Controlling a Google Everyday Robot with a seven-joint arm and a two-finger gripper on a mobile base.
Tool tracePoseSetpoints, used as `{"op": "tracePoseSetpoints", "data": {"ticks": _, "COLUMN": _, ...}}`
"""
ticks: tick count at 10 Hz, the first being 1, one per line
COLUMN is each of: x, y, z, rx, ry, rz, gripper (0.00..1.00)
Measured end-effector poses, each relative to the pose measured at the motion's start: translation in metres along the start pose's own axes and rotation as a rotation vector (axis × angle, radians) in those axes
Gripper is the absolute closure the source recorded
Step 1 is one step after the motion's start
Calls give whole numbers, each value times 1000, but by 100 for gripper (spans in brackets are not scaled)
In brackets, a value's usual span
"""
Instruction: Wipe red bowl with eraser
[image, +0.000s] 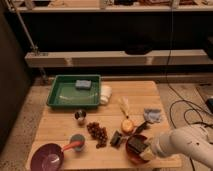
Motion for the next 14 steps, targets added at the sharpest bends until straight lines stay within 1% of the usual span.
{"op": "tracePoseSetpoints", "data": {"ticks": 2, "x": -6, "y": 6, "z": -18, "rx": 16, "ry": -14, "rz": -37, "gripper": 100}}
{"op": "tracePoseSetpoints", "data": {"ticks": 3, "x": -6, "y": 11, "z": -23, "rx": 15, "ry": -16, "rz": -47, "gripper": 100}}
{"op": "tracePoseSetpoints", "data": {"ticks": 4, "x": -3, "y": 16, "z": -25, "rx": 11, "ry": -18, "rz": -53, "gripper": 100}}
{"op": "tracePoseSetpoints", "data": {"ticks": 5, "x": 1, "y": 24, "z": -23, "rx": -4, "ry": -18, "rz": -55, "gripper": 100}}
{"op": "tracePoseSetpoints", "data": {"ticks": 8, "x": 22, "y": 35, "z": -17, "rx": -35, "ry": -6, "rz": -29, "gripper": 100}}
{"op": "tracePoseSetpoints", "data": {"ticks": 9, "x": 27, "y": 33, "z": -17, "rx": -36, "ry": -1, "rz": -17, "gripper": 100}}
{"op": "tracePoseSetpoints", "data": {"ticks": 11, "x": 36, "y": 23, "z": -17, "rx": -25, "ry": 6, "rz": 5, "gripper": 100}}
{"op": "tracePoseSetpoints", "data": {"ticks": 14, "x": 37, "y": 7, "z": -12, "rx": -8, "ry": 18, "rz": 36, "gripper": 100}}
